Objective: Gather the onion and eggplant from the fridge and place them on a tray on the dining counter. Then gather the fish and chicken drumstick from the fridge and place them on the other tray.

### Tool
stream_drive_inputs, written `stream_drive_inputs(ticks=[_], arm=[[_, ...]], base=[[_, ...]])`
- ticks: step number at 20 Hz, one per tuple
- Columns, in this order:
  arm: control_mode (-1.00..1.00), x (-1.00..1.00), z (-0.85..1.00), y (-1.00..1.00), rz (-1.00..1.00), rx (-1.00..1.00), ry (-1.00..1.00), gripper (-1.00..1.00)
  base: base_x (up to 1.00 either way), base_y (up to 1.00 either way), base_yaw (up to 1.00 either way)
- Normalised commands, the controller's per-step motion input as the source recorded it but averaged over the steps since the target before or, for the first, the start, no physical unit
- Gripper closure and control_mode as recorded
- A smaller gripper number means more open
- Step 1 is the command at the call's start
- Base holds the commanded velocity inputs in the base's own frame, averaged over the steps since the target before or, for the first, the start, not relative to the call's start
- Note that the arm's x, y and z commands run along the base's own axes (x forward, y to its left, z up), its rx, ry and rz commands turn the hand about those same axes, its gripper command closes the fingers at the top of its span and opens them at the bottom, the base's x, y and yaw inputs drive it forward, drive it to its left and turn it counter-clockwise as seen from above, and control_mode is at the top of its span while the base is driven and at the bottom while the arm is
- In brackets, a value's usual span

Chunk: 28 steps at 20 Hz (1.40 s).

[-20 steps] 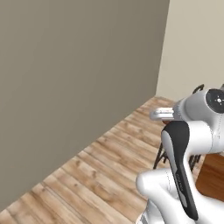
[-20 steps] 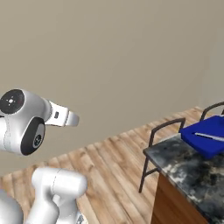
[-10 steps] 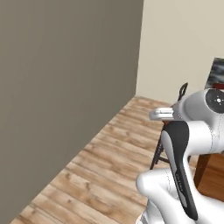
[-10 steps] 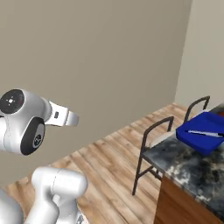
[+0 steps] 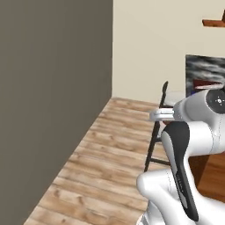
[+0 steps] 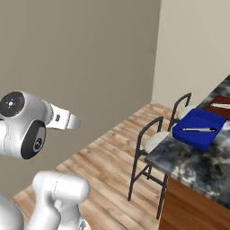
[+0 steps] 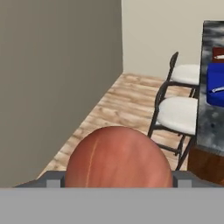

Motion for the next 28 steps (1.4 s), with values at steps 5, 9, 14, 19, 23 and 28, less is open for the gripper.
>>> stream_drive_inputs(ticks=[5,9,14,19,23,28], arm=[[1.0,0.0,0.0,0.0,0.0,0.0,0.0,1.0],[1.0,0.0,0.0,0.0,0.0,0.0,0.0,1.0],[1.0,0.0,0.0,0.0,0.0,0.0,0.0,1.0],[1.0,0.0,0.0,0.0,0.0,0.0,0.0,1.0],[1.0,0.0,0.0,0.0,0.0,0.0,0.0,1.0],[1.0,0.0,0.0,0.0,0.0,0.0,0.0,1.0]], base=[[0.24,0.44,-0.39],[0.31,0.41,-0.39],[0.35,0.4,-0.37],[0.39,0.38,-0.35],[0.41,0.44,-0.34],[0.39,0.46,-0.34]])
